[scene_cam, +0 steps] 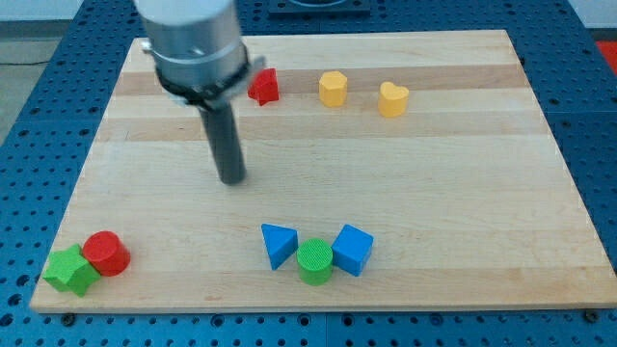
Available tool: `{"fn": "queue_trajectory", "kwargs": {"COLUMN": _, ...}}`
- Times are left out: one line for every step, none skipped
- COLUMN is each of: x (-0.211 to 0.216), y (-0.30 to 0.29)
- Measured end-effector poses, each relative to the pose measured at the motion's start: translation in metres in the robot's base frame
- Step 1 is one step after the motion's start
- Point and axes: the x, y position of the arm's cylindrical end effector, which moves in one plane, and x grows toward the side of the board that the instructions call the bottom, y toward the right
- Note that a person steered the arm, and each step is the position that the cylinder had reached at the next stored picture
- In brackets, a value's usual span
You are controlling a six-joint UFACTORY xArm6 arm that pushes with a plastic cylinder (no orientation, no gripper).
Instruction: Place the red star to the top side of the green circle
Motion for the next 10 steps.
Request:
{"fn": "queue_trajectory", "kwargs": {"x": -0.066, "y": -0.038}}
{"fn": "queue_trajectory", "kwargs": {"x": -0.137, "y": -0.052}}
{"fn": "queue_trajectory", "kwargs": {"x": -0.197, "y": -0.039}}
{"fn": "queue_trajectory", "kwargs": {"x": -0.208, "y": 0.015}}
{"fn": "queue_trajectory", "kwargs": {"x": -0.190, "y": 0.026}}
{"fn": "queue_trajectory", "kwargs": {"x": -0.164, "y": 0.027}}
{"fn": "queue_trajectory", "kwargs": {"x": -0.152, "y": 0.048}}
{"fn": "queue_trajectory", "kwargs": {"x": -0.147, "y": 0.063}}
{"fn": "queue_trajectory", "kwargs": {"x": -0.124, "y": 0.063}}
{"fn": "queue_trajectory", "kwargs": {"x": -0.096, "y": 0.063}}
